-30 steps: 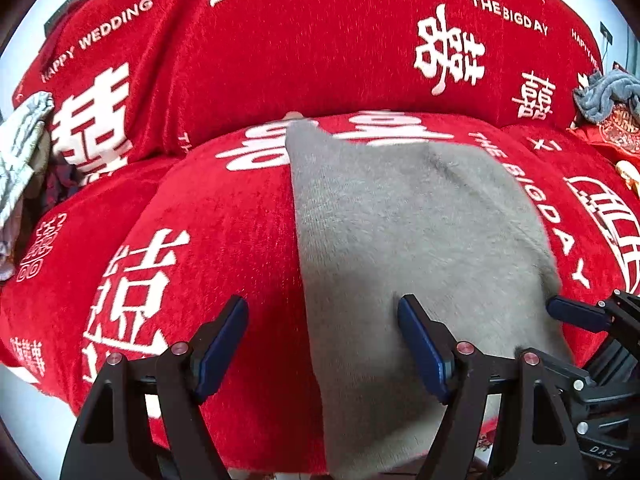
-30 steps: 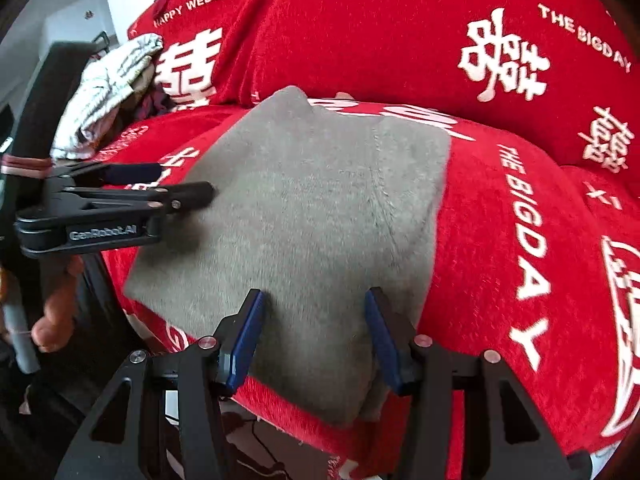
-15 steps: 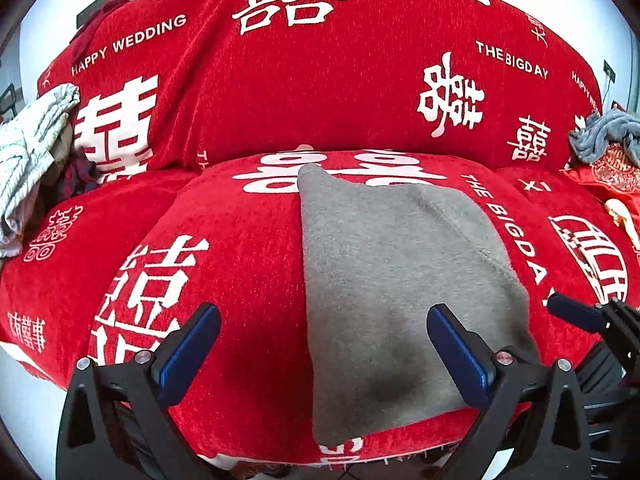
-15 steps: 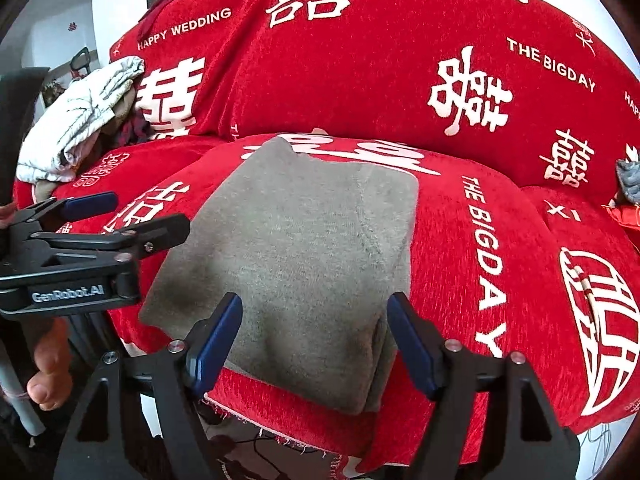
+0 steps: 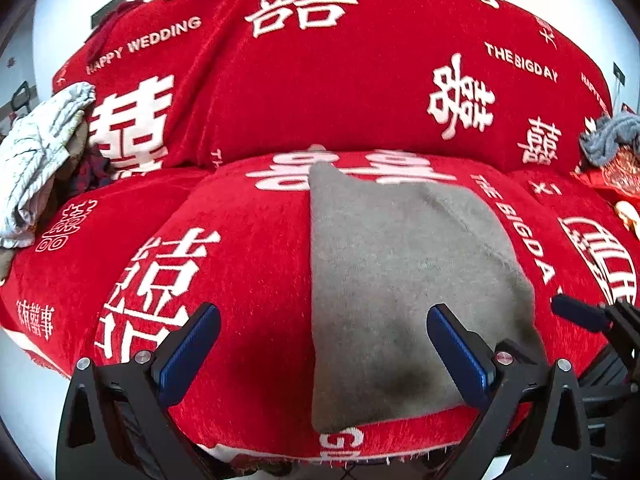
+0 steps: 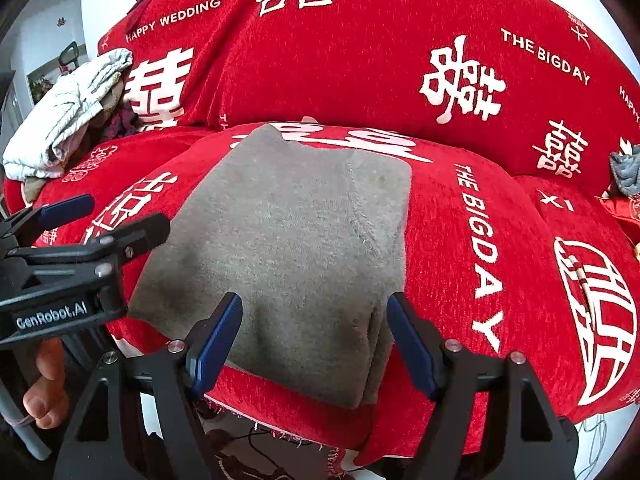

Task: Fold small clothes

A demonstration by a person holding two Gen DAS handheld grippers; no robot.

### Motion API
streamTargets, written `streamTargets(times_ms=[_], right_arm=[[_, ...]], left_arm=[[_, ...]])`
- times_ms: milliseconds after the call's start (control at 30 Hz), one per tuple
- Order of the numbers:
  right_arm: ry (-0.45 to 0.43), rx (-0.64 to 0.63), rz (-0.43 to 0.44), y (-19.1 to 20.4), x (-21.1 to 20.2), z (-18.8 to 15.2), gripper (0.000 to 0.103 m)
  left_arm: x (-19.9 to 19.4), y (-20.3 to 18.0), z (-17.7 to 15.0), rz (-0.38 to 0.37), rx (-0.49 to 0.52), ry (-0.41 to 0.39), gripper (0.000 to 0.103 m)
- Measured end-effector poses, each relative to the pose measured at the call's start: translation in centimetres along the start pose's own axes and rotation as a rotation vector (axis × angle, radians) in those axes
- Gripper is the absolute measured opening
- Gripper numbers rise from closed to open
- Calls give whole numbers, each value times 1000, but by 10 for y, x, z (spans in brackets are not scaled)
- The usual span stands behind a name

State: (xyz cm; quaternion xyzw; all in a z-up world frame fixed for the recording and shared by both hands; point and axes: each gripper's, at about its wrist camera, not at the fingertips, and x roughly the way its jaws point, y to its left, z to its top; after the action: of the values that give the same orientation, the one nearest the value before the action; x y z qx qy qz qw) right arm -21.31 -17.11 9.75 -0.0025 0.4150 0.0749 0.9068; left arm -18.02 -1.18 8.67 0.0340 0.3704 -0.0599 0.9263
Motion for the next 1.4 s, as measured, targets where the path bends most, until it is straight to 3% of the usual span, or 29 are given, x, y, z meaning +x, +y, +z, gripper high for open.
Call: streamTargets(times_ms=[300, 600, 1400], right_arm=[[10, 6, -9, -1, 1, 0, 78], [17, 7, -16, -1, 4, 0, 78], [23, -12, -24, 3, 4, -1, 78]], left_arm=[[-2, -10, -5, 7, 26, 2, 103], [7, -4, -6, 10, -14, 62, 103], [4, -9, -7, 13, 18, 56, 103]])
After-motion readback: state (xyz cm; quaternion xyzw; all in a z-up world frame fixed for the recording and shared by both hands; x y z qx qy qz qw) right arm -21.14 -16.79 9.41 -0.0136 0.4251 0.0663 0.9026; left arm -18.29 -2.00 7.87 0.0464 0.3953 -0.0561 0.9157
